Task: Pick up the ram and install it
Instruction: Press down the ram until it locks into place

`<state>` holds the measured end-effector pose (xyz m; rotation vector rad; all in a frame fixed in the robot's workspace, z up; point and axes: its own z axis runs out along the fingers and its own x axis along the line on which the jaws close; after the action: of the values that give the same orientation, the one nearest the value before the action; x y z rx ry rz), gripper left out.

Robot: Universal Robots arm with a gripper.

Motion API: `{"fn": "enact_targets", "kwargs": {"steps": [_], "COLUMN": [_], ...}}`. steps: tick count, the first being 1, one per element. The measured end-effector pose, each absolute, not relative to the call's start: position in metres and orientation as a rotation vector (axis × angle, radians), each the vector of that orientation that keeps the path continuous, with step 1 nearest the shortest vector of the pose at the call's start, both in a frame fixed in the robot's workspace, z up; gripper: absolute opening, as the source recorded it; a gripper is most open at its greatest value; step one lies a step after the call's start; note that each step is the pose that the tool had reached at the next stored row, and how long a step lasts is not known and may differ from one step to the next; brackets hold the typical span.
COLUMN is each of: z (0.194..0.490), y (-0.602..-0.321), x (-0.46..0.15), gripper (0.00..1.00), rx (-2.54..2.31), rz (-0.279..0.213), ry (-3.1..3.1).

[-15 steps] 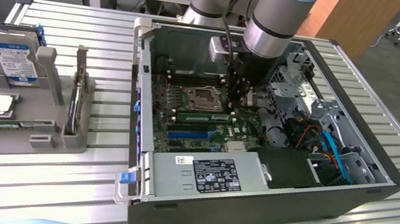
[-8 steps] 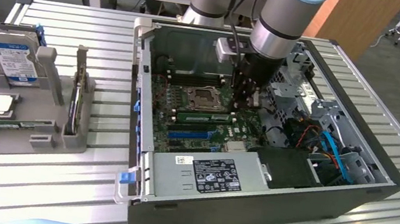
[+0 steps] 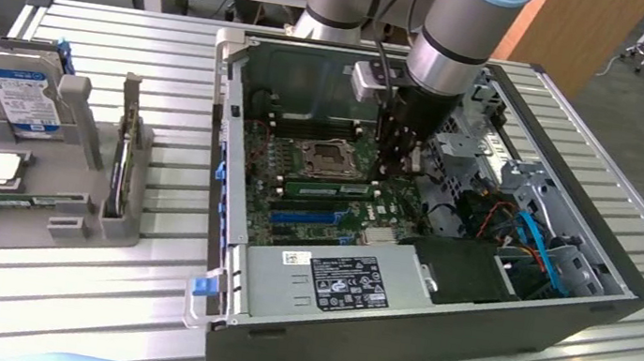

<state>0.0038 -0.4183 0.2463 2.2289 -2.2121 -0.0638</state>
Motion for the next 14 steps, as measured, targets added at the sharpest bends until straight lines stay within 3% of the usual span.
{"fn": "enact_targets", "kwargs": {"steps": [14], "z": [0.2409], "y": [-0.419], "x": [0.0054], "gripper": [0.1], "rx": [2.229], "rz": [-0.064], "ry": [-2.212]}}
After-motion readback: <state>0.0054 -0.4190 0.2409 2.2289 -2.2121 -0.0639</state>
